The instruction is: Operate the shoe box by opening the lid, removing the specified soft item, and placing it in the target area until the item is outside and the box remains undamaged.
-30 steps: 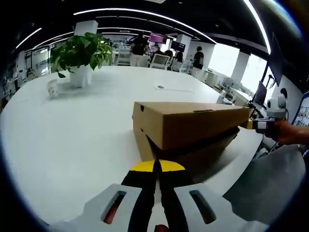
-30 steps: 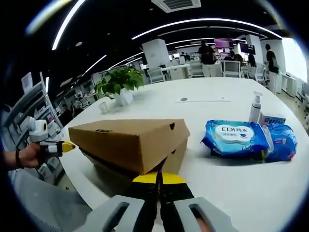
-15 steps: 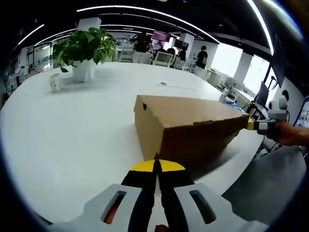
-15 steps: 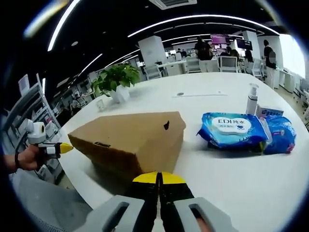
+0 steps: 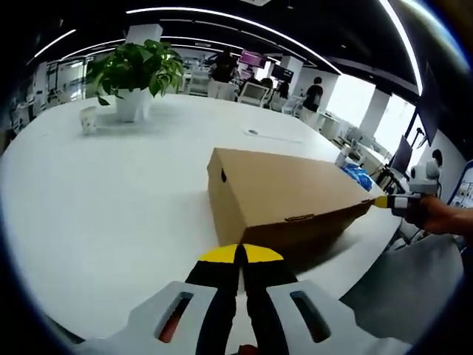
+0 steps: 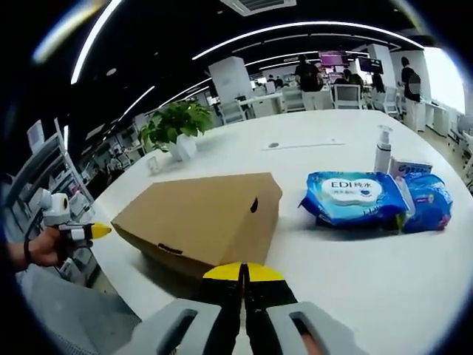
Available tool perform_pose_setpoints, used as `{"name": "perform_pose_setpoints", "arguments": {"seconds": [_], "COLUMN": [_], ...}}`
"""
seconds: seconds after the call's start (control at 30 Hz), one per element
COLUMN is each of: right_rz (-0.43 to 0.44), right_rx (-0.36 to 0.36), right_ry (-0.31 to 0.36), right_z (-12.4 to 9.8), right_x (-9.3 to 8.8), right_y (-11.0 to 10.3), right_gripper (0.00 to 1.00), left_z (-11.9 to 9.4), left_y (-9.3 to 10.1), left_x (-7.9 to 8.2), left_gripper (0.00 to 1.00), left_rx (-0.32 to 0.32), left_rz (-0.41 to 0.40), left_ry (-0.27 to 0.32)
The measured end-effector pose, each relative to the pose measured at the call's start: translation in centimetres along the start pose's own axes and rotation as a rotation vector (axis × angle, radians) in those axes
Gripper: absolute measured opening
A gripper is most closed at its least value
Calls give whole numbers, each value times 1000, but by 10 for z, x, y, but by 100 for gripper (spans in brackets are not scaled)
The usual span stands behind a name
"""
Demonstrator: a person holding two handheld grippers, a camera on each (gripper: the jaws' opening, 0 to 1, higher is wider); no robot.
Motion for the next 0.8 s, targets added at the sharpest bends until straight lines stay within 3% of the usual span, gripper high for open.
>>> {"name": "perform_pose_setpoints", "arguments": {"seconds": [0.1, 0.23, 0.33, 0.5, 0.8], "right_rz": [6, 44, 90, 119, 162], "right_rx": [-34, -28, -6, 48, 60], "right_ry": [7, 59, 87, 73, 1], "right_z": [-7, -12, -11, -2, 15], "right_x": [5, 16, 22, 20, 3], "right_y": [4, 1, -2, -13, -13], "right_gripper": [0, 5, 14, 27, 27], "left_z": [-7, -11, -7, 5, 27], "left_y": [-3, -5, -1, 11, 17], "left_x": [4, 14, 22, 28, 16], "left_gripper": [0, 1, 16, 25, 21], "left_rx": [35, 51, 26, -3, -13], "left_rz": [1, -67, -110, -88, -77], "left_ry": [-1, 45, 51, 32, -55]}}
Point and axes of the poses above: the point that each gripper's makers call its tool centre point, and the gripper's own axes: z roughly forward along the fingers, y roughly to its right, x roughly out of its top, the point moved 7 cm from there along -z, roughly backward along the fingers, and after that the axes turned 2 degrees about x, right-handed, at the moved point
